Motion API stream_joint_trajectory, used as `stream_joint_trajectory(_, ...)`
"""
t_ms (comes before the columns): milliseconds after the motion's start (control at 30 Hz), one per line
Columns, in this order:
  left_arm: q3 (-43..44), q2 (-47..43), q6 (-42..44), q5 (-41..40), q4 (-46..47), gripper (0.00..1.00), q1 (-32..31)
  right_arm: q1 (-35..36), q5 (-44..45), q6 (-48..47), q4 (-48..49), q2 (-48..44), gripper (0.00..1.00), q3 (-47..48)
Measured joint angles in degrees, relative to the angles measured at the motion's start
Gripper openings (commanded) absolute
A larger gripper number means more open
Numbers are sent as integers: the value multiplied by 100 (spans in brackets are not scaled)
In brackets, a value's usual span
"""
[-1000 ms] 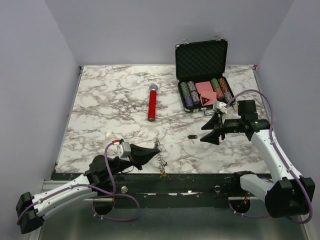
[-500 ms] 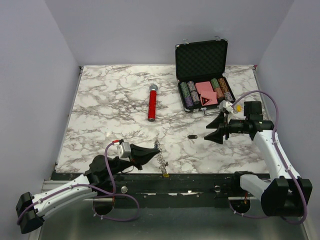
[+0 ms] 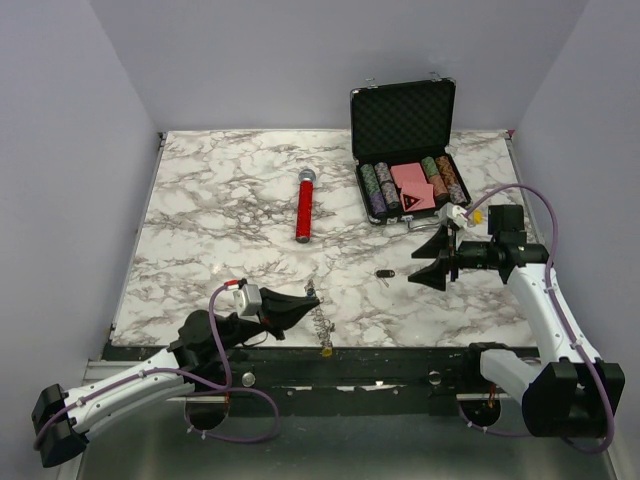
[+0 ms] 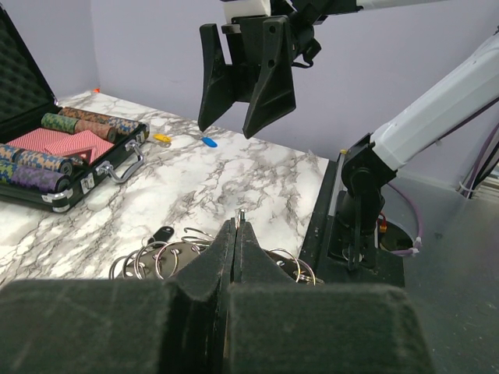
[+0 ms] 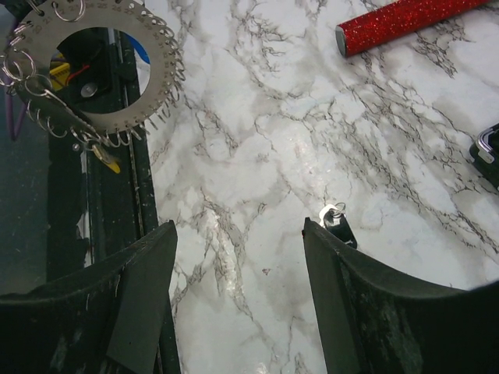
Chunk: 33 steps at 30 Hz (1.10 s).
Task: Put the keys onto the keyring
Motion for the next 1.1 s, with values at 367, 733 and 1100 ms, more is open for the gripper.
stream_joint_trajectory(367,0,0,-4,0,-2,0,0,0,-17,-146,-7,7,74,0)
stream_joint_trajectory(733,0,0,-2,0,-4,0,0,0,-17,-404,-61,179,74,0)
stream_joint_trajectory(1100,0,94,168,0,0,0,0,0,46,-1156,-538,507,73,59)
